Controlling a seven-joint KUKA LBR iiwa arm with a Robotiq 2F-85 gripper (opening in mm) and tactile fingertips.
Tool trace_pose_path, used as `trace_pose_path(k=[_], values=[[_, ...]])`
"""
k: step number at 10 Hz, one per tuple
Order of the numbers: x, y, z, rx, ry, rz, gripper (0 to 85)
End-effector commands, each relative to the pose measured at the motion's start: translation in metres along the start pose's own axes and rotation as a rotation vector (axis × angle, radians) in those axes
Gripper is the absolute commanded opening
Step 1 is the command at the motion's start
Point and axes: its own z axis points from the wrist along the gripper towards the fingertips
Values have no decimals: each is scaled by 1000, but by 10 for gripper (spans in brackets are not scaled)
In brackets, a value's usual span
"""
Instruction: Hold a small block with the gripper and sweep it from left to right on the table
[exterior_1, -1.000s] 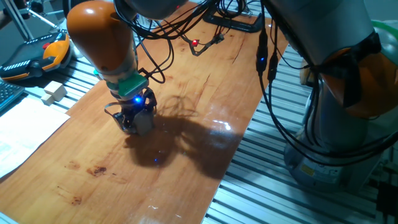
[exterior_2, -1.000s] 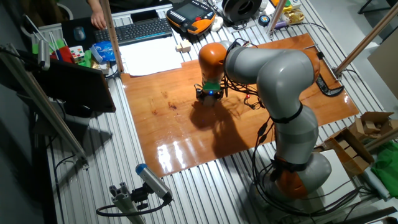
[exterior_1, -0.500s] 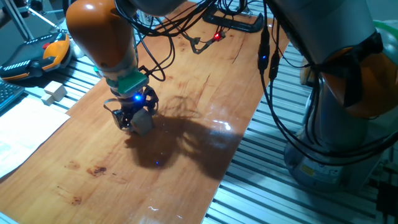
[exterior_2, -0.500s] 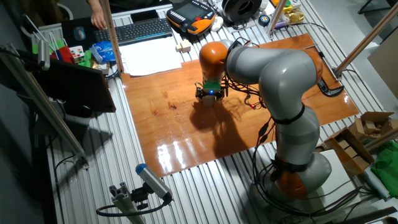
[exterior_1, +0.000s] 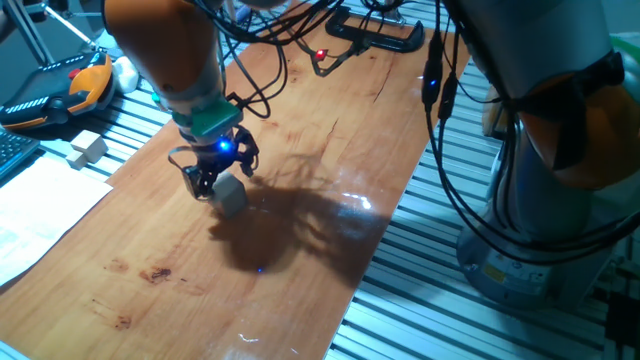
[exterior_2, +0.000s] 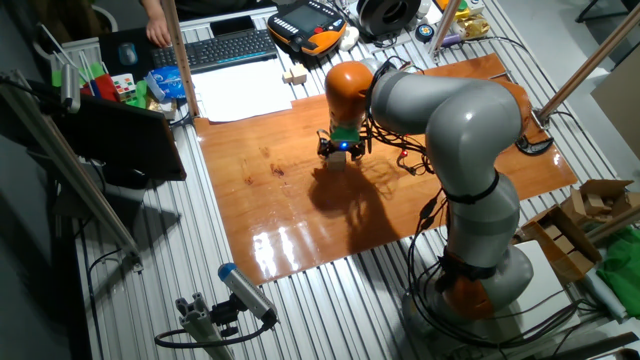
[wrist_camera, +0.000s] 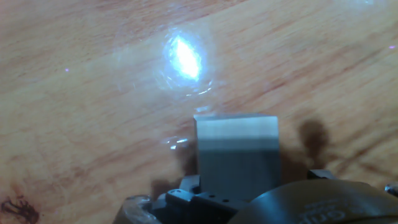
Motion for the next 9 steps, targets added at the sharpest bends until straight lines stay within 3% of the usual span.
trace_pose_path(k=[1,5,9], values=[[1,-1,-3,2,-3,0,850],[-6,-13,-23,0,0,-49,850],[-8,-14,-24,14,11,-159,837]])
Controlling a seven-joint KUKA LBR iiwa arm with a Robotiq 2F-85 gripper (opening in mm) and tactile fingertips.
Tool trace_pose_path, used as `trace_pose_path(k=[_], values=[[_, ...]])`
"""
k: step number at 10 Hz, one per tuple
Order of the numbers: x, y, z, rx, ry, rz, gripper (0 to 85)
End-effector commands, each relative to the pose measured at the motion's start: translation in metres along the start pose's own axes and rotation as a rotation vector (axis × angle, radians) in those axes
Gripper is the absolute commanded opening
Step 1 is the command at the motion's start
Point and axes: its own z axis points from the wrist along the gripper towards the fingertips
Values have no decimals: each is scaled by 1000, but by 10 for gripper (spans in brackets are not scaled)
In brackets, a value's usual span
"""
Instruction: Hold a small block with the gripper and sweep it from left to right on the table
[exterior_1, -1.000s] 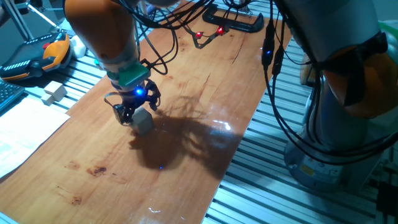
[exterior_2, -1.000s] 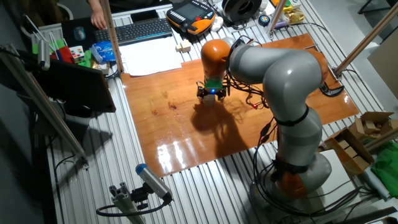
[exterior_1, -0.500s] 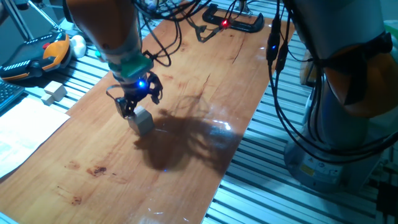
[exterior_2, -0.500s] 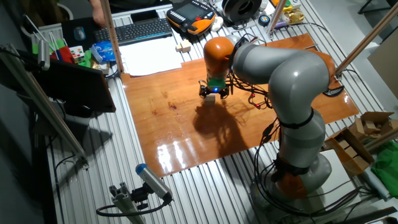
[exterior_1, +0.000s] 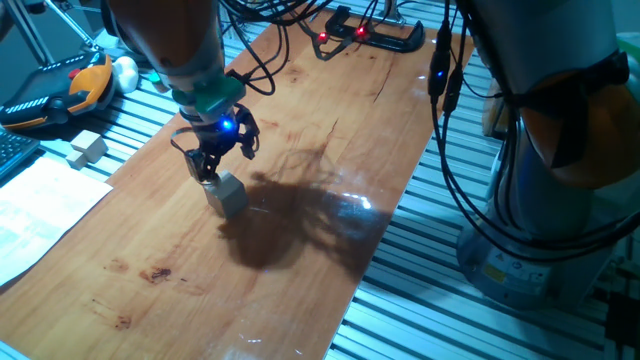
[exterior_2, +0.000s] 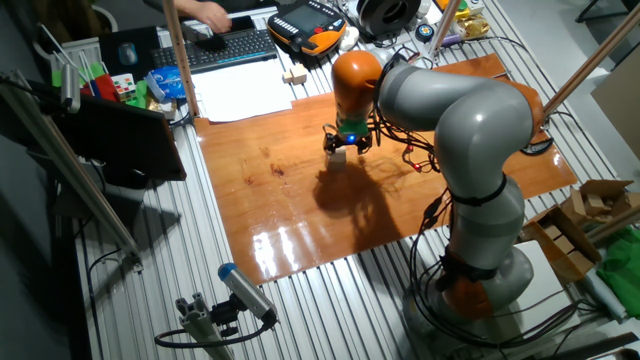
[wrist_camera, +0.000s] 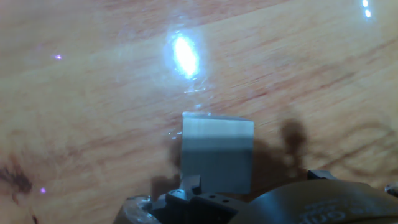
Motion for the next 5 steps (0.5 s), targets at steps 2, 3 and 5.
trace_pose_path(k=[2,3,5], values=[[0,0,0,-4,7,-106,837],[0,0,0,-17,12,-132,833],[2,0,-1,-26,13,-167,823]])
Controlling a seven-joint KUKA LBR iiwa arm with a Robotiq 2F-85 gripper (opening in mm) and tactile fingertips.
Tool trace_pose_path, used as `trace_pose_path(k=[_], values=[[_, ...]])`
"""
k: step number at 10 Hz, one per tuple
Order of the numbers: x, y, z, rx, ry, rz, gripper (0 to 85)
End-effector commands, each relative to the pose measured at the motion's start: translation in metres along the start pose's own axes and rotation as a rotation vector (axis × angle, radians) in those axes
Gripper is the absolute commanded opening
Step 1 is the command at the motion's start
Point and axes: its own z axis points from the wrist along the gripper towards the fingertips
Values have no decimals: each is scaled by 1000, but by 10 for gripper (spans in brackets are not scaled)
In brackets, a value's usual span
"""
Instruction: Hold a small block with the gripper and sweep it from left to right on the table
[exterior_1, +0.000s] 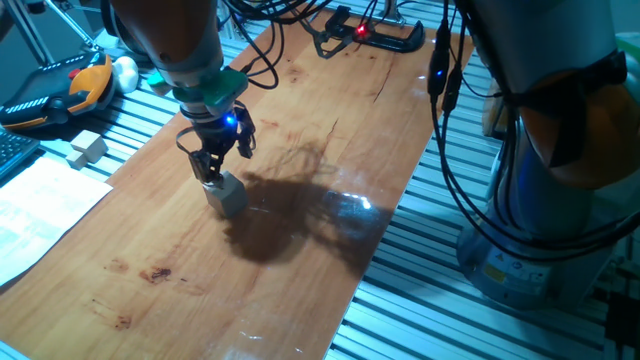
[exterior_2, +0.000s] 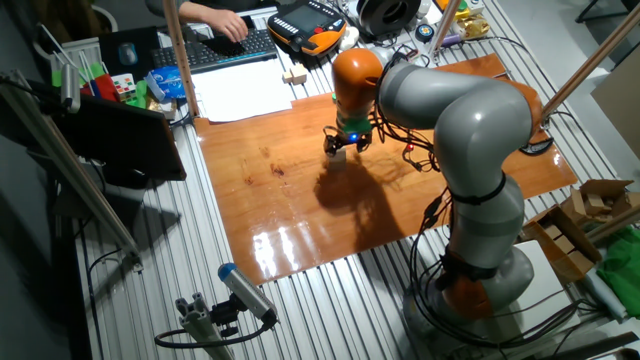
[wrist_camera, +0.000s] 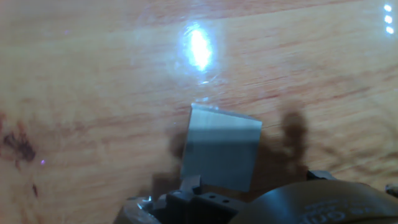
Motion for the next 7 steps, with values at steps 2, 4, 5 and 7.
trace_pose_path(k=[2,4,5,7], values=[[2,0,-1,2,0,-8,813],[4,0,-2,2,3,-5,810],[4,0,-2,2,3,-3,810],[4,1,-2,3,4,0,807]])
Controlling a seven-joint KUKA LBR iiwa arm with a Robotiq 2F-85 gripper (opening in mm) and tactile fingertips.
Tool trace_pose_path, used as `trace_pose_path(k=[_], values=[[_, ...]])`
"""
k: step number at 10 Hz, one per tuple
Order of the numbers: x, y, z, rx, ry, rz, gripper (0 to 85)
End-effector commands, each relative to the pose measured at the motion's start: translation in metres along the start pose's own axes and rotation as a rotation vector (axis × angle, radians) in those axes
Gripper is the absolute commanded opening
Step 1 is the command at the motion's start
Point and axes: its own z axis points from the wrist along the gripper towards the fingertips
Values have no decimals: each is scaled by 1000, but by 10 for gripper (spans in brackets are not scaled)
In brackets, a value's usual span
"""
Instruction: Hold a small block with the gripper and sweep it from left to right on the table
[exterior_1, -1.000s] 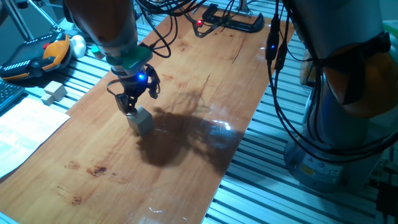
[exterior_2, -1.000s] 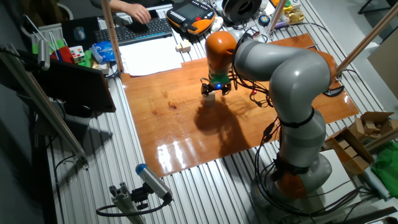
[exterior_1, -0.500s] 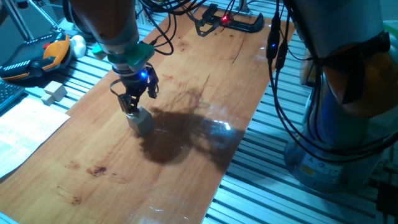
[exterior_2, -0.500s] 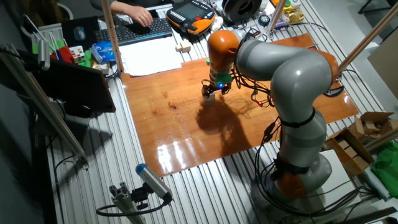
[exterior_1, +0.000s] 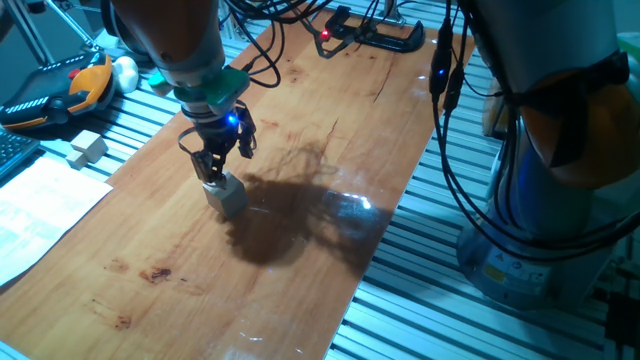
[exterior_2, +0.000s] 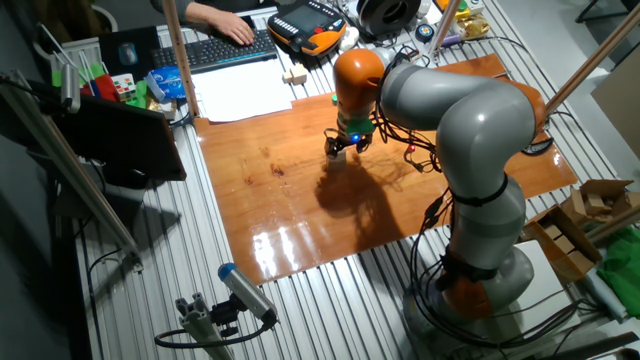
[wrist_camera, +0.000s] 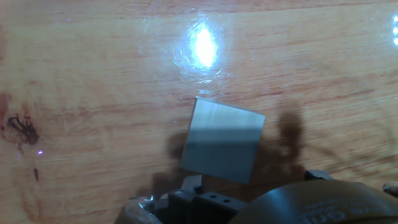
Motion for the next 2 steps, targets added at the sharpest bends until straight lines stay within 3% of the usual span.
trace_pose_path(k=[1,2], values=[[0,0,0,0,-2,2,807],[0,0,0,0,-2,5,807]])
